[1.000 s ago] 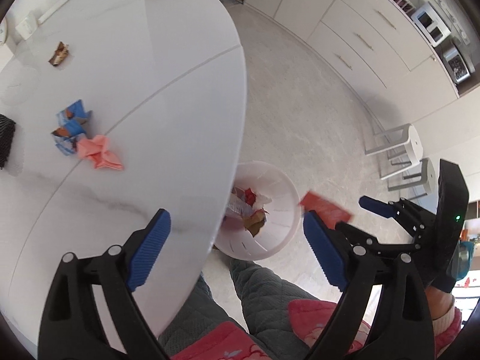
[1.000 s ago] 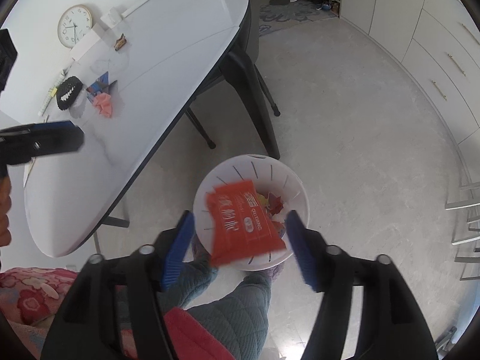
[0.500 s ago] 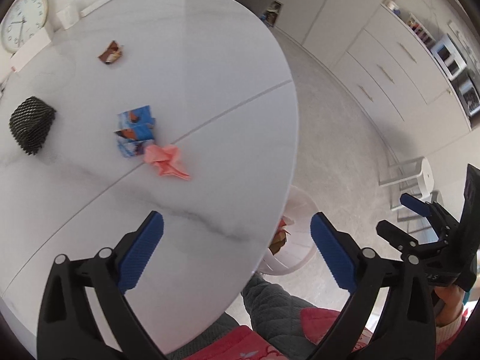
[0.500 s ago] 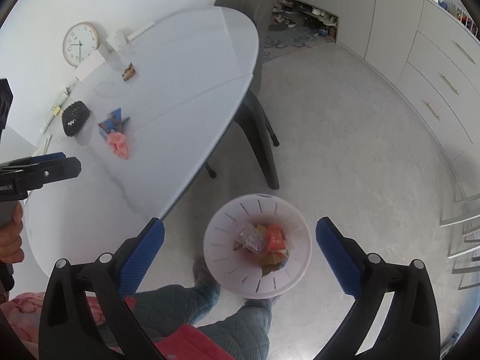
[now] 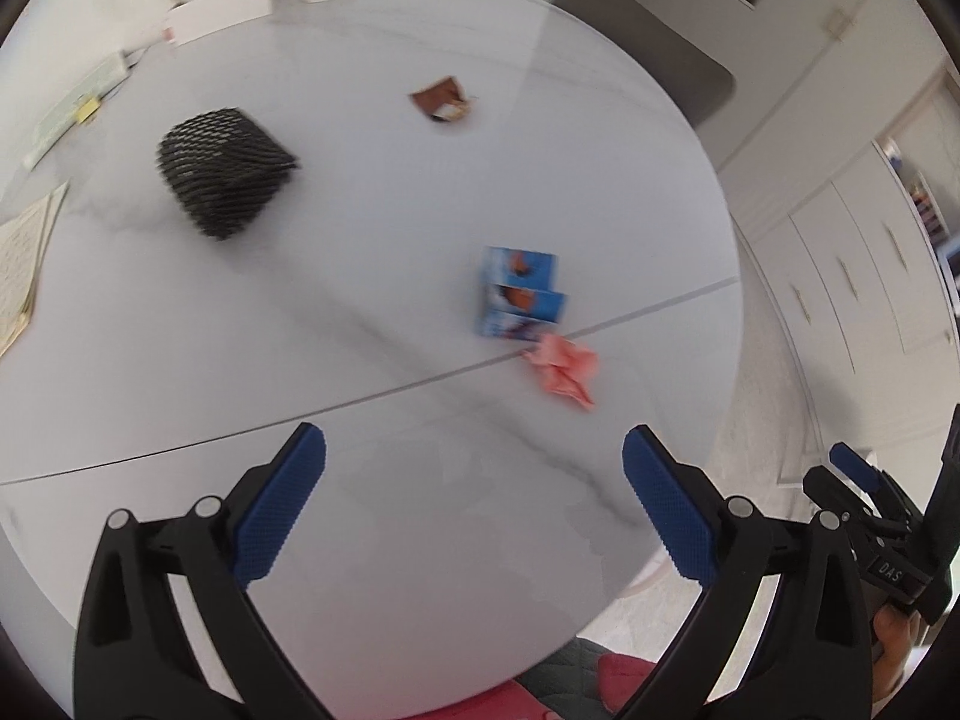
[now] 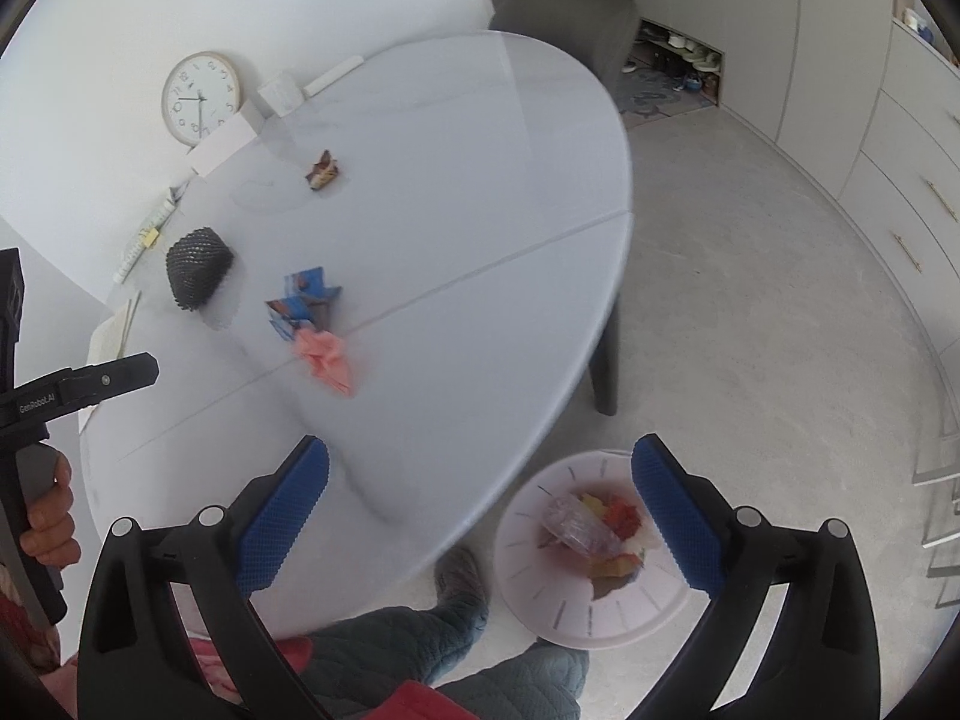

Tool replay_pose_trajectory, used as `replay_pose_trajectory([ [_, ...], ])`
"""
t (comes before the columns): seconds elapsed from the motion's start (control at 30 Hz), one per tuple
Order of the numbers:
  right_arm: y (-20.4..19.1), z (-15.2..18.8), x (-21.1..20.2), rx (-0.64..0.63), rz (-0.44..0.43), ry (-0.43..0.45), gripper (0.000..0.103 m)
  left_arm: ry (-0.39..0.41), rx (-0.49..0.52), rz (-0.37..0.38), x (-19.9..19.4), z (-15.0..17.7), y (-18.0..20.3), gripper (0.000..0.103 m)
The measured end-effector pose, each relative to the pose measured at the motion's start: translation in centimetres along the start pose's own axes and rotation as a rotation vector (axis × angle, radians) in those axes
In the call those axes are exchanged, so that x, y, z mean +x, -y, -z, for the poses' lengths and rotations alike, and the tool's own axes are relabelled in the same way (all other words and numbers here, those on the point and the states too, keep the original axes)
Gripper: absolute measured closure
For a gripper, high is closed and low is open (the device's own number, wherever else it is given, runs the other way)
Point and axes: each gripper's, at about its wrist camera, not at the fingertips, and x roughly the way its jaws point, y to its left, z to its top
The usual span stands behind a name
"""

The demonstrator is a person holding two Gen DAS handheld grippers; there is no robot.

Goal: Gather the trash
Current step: 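Move both open grippers back over the table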

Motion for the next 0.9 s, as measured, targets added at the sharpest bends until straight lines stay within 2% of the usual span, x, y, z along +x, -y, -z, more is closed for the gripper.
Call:
replay_pose_trajectory([
  [0.13,-3.8,-1.5,1.5,-0.046,-0.021,0.002,0.003,0.009,-0.044,-0.028,0.1,-0.8,-3.1,0.008],
  [0.33,-8.8,-2.5,3.6,-0.112,-0.034,-0.02,0.003,0.008,-0.044,-0.049,0.5,-1.5,-6.2,0.008],
  [0.6,-12.1,-2.6,6.3,-0.139,0.001,-0.059,0.003,-0.011,-0.107,-0.021,2.0,-2.5,-10.0,0.008],
  [0.8,-13.5,-2.7,10.3,-0.189,0.052,-0.094,0.003,-0.021,-0.055,-0.016,3.4,-3.7,-10.8,0.008],
  [0.9,-14.4,-3.3,11.5,-0.192,0.054,-0.106,0.003,-0.025,-0.069,-0.028,4.0,-5.0,-11.6,0.008],
])
